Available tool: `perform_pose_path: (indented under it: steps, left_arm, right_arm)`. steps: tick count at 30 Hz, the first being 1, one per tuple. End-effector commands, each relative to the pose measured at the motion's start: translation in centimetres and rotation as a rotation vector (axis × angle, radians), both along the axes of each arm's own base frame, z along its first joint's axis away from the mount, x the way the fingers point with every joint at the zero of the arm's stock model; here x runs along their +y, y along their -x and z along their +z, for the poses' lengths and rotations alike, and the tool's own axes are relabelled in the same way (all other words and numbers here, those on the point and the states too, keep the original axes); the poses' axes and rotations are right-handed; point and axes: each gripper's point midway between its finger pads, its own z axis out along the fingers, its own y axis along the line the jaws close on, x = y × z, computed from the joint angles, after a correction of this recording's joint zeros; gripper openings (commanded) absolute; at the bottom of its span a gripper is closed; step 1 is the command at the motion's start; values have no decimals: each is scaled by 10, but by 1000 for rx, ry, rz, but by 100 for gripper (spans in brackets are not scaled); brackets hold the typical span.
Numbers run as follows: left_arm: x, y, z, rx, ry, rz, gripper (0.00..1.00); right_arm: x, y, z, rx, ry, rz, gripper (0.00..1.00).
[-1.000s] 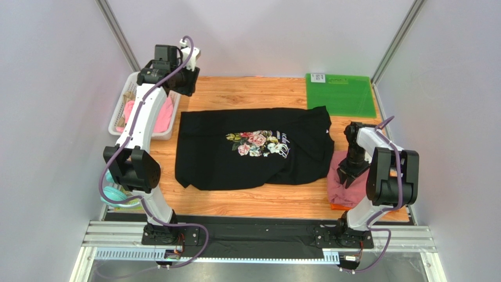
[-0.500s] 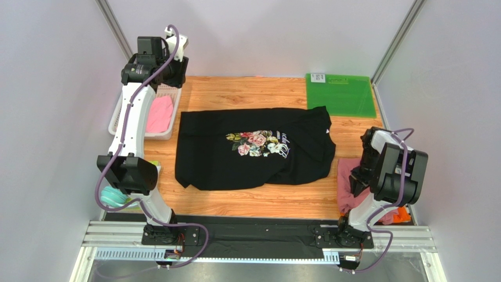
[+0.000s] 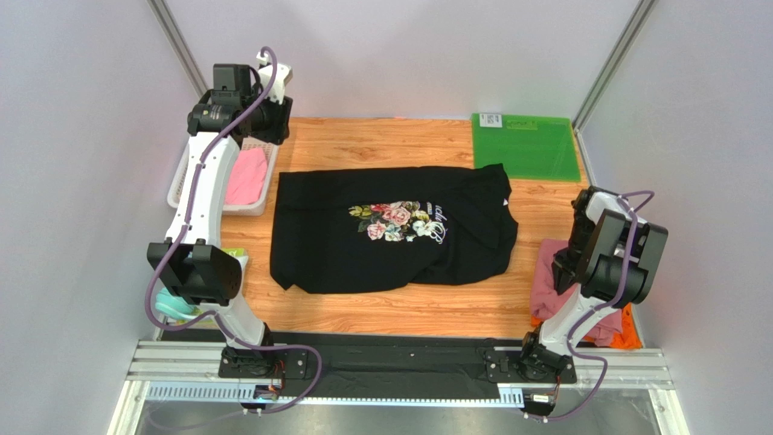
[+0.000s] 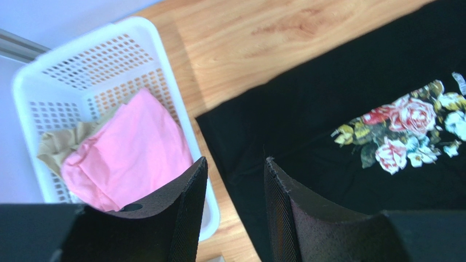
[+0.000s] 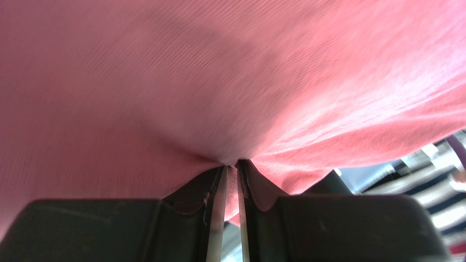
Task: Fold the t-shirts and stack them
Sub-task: Fold the flattened tshirt in 1/3 of the way
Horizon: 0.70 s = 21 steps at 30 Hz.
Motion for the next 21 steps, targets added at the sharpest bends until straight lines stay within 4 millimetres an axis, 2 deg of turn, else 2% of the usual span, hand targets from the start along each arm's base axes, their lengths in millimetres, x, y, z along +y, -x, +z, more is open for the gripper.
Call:
perform_pose_path:
  steps: [1,3,4,5,7,9,10,11,13,15,17,18,19,21]
  left_arm:
    - [-9,26,-4,29,49,-54,50]
    - [-13,34,-20,73,62,-66,50]
    - [-15,36,-26,88,71,-74,50]
    - [-16,39,-30,100,75,-78,50]
    - [-16,44,-44,128,76,-78,50]
    - [-15,47,-49,132,71,-77,50]
    - [-13,47,-49,123,62,-72,50]
    - [-13,47,-48,120,61,-71,50]
    - [-13,48,-42,104,60,-70,50]
    - [-13,48,-36,89,61,-72,50]
    - [-13,49,-33,80,61,-70,50]
    - [-13,49,-34,83,64,-68,50]
    - [-13,49,-34,82,68,-66,50]
    - [-15,49,-45,113,79,-65,50]
  right_arm:
    - [-34,-78,3,-313,125,21,21]
    - [-26,-97,19,-427,95,54,24]
    - [-13,-104,24,-459,68,95,25]
    - [-9,-114,38,-504,76,131,25]
    - [15,-119,51,-505,87,244,23]
    - [35,-117,63,-504,76,327,23]
    - [52,-115,64,-497,66,385,24]
    - [56,-111,68,-489,77,394,24]
    - [64,-95,69,-463,73,415,32]
    - [63,-84,75,-455,85,402,35]
    - [69,-87,97,-549,101,423,37]
    - [79,-92,104,-597,84,466,39]
    - [90,-98,113,-662,38,490,42]
    - [123,-107,118,-702,-45,628,46]
